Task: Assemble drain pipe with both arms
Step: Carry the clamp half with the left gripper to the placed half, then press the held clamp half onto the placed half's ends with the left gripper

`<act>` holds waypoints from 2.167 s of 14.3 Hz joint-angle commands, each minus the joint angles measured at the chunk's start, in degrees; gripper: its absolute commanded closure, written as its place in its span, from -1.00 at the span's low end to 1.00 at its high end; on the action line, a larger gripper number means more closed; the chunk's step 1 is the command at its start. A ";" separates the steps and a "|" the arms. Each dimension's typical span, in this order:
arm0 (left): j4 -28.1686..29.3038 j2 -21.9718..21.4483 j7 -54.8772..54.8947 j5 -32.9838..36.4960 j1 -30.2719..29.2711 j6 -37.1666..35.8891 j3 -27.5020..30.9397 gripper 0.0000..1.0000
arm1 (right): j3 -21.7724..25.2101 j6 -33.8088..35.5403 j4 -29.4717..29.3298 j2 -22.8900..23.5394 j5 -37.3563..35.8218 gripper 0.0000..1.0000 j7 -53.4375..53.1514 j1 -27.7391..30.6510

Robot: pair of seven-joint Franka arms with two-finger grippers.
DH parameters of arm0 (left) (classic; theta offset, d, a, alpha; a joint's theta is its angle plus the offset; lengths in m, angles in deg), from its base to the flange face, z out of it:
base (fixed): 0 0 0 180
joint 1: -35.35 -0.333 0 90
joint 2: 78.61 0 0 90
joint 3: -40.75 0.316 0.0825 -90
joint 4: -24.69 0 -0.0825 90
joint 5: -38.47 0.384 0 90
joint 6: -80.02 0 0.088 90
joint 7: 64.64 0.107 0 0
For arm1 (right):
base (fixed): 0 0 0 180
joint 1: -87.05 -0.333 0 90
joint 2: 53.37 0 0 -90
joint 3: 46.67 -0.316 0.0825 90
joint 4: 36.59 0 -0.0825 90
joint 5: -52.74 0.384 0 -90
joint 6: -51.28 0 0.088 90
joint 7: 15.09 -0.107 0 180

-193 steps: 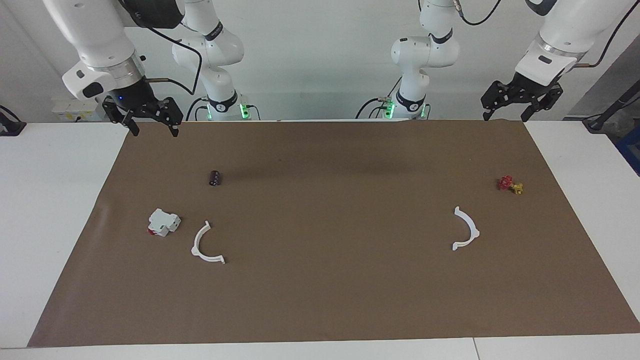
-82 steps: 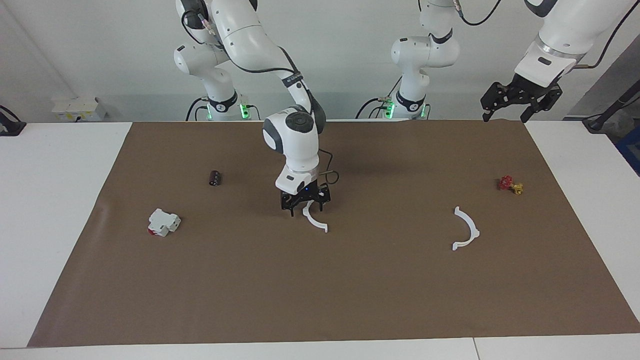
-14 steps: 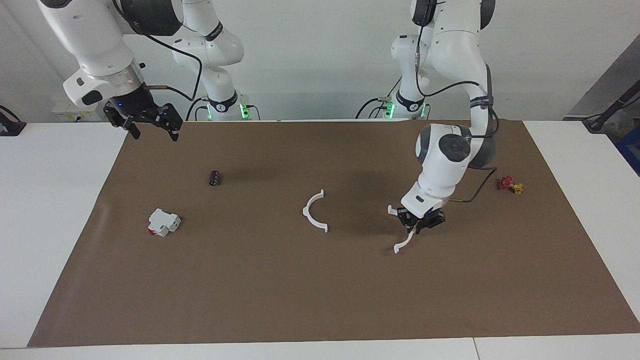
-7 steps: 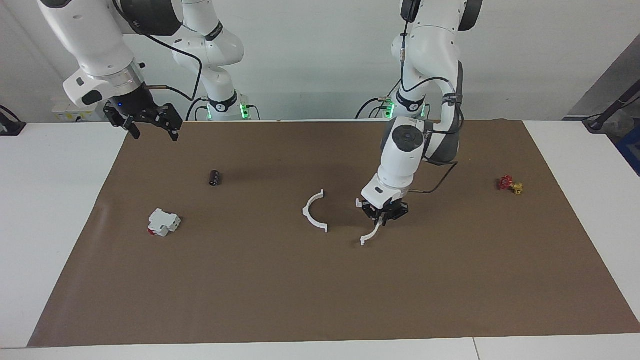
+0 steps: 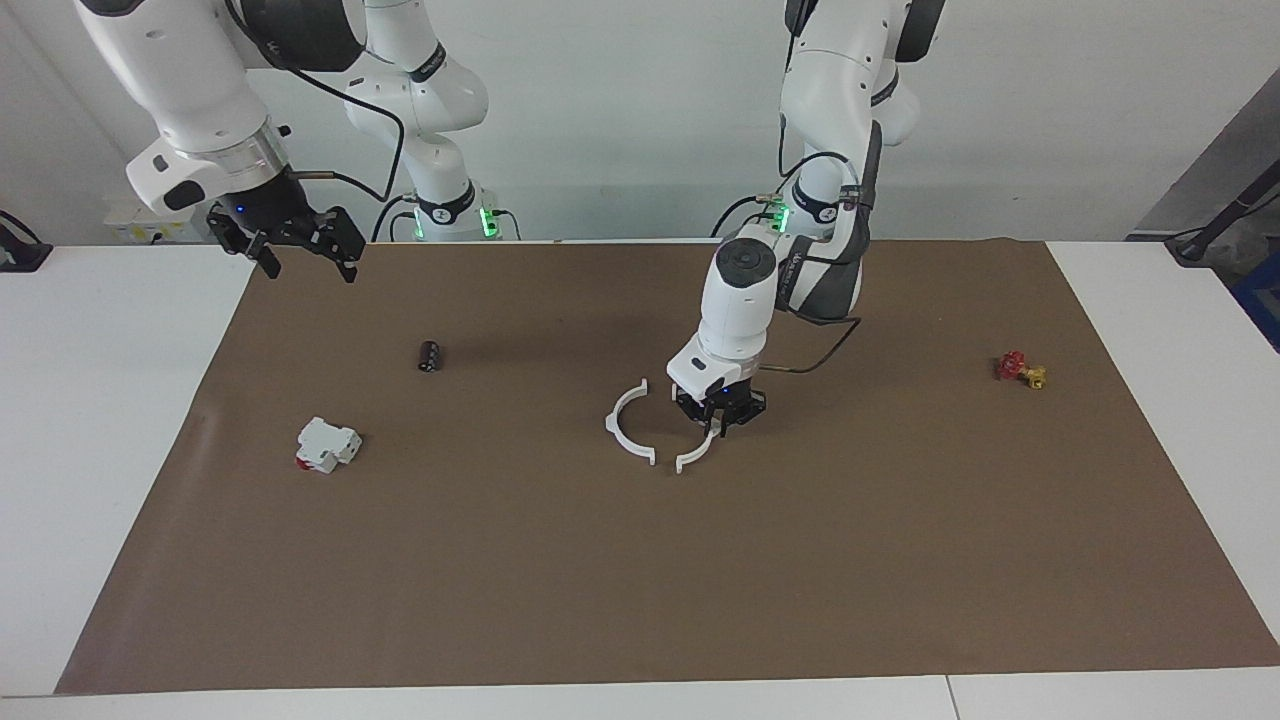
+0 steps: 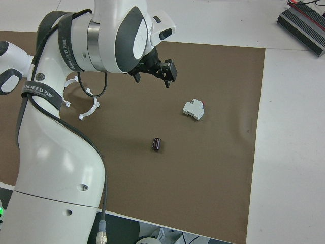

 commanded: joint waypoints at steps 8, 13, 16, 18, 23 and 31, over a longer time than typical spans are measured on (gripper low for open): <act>2.36 -0.82 -4.08 1.32 2.74 3.07 0.82 1.00 | 0.02 0.09 -0.30 -0.10 0.03 -1.00 1.14 0.21; 2.62 -1.08 -4.77 1.32 3.35 2.55 0.82 1.00 | 0.02 0.09 -0.30 -0.10 0.03 -1.00 1.05 0.21; 2.88 -1.17 -5.74 1.32 3.70 2.72 0.82 1.00 | 0.02 0.09 -0.31 -0.10 0.03 -0.99 1.14 0.21; 3.15 -1.17 -6.53 1.32 3.97 2.72 0.82 1.00 | -0.07 0.09 -0.30 -0.10 0.12 -1.00 1.14 0.21; 3.85 -1.43 -7.67 1.32 4.40 2.37 0.91 1.00 | 0.02 0.09 -0.30 -0.10 0.03 -0.99 1.14 0.21; 3.85 -1.43 -8.65 1.32 4.85 2.28 0.82 1.00 | 0.02 0.09 -0.30 -0.10 0.03 -1.00 1.14 0.21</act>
